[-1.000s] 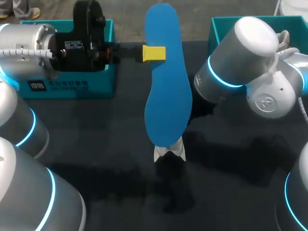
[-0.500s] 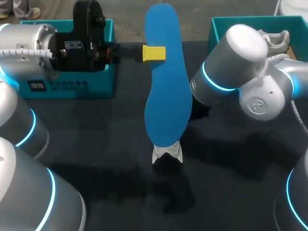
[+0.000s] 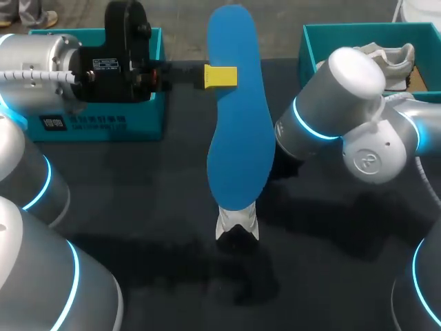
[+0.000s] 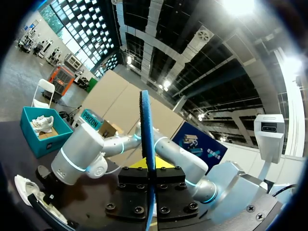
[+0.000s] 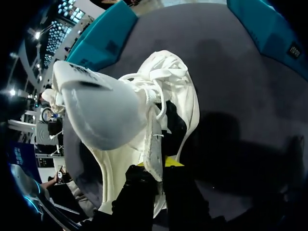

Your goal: Take the shoe out of the shoebox, open the shoe tongue, remove and reinsert the insole, then place the shoe into the shoebox

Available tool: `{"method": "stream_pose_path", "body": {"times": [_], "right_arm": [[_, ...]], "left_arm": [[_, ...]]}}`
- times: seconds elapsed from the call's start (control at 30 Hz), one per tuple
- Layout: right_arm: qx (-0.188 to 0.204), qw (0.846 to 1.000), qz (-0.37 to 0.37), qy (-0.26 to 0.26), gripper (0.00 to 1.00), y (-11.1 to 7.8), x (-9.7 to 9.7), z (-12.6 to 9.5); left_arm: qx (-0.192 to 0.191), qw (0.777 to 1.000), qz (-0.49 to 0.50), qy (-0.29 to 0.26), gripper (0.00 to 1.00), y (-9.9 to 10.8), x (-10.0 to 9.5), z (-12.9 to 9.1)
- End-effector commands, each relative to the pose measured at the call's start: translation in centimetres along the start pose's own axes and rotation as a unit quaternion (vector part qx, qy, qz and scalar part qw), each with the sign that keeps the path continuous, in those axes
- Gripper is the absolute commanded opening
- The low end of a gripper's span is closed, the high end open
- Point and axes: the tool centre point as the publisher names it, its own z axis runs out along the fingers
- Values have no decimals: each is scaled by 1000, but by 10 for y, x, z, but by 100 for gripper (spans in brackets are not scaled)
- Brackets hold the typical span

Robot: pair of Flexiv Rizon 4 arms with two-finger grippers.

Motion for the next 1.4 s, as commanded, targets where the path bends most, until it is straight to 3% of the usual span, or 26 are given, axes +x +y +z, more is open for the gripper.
{"method": "stream_pose_path", "body": {"times": [0.03, 0.2, 0.43, 0.97, 1.2, 1.33, 1.4], "right_arm": [[-5, 1000, 5, 9, 100, -1, -1, -5], [-7, 999, 21, 35, 100, -4, 7, -20], [-29, 993, 24, 115, 100, -9, 28, -63], [-29, 993, 24, 115, 100, -9, 28, -63], [-67, 965, -5, 254, 100, -3, 39, -116], [-74, 947, -39, 309, 100, 0, 53, -150], [-67, 947, -40, 312, 100, 1, 56, -160]], "left_arm": [[1, 1000, 0, 1, 0, 1, -1, 1], [1, 1000, 0, 1, 0, 1, -1, 1], [1, 1000, 0, 1, 0, 1, -1, 1], [1, 1000, 0, 1, 0, 1, -1, 1], [1, 1000, 0, 1, 0, 1, -1, 1], [1, 1000, 0, 1, 0, 1, -1, 1], [1, 1000, 0, 1, 0, 1, -1, 1]]}}
